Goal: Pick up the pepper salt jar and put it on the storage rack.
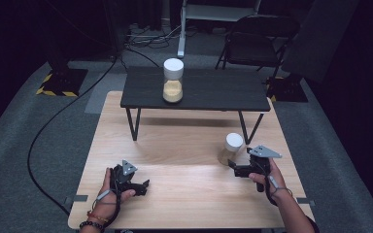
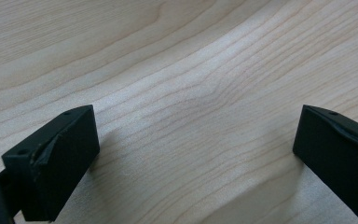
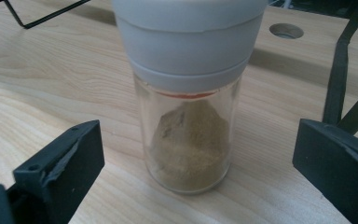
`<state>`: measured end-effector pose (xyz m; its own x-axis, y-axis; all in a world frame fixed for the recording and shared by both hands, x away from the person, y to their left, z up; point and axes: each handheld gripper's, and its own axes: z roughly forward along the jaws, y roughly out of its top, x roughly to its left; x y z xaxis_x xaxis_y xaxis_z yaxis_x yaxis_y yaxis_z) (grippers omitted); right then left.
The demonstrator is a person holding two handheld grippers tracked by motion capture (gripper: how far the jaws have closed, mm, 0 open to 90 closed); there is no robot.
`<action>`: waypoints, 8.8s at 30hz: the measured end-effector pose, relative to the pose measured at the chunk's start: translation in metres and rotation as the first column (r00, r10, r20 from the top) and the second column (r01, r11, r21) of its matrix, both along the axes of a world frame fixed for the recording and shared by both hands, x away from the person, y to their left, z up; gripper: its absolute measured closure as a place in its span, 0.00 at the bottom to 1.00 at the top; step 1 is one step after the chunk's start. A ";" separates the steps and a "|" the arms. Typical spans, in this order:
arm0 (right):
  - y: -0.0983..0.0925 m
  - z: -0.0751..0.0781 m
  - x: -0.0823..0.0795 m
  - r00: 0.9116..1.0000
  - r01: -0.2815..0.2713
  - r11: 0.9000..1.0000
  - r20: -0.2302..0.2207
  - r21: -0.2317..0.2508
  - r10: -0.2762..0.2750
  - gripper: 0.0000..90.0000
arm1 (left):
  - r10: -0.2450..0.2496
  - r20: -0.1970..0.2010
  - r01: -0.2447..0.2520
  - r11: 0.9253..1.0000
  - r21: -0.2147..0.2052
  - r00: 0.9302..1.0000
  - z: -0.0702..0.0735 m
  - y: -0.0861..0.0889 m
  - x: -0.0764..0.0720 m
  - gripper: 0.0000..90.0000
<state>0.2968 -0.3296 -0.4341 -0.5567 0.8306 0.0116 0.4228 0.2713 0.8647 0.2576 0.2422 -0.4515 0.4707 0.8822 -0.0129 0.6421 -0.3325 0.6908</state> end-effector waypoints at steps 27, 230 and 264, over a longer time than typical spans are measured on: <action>0.013 -0.013 0.022 0.999 0.025 0.993 0.027 0.113 -0.028 0.05 | -0.001 0.000 0.001 1.000 -0.001 1.000 0.000 0.000 0.000 0.01; 0.078 0.159 0.103 0.952 0.111 0.983 0.270 0.143 -0.147 0.35 | -0.014 0.001 0.014 1.000 0.001 1.000 0.000 0.002 0.002 0.01; 0.080 0.150 0.102 0.946 0.131 0.989 0.292 0.066 -0.144 0.02 | -0.015 0.001 0.015 1.000 0.001 1.000 0.000 0.002 0.002 0.01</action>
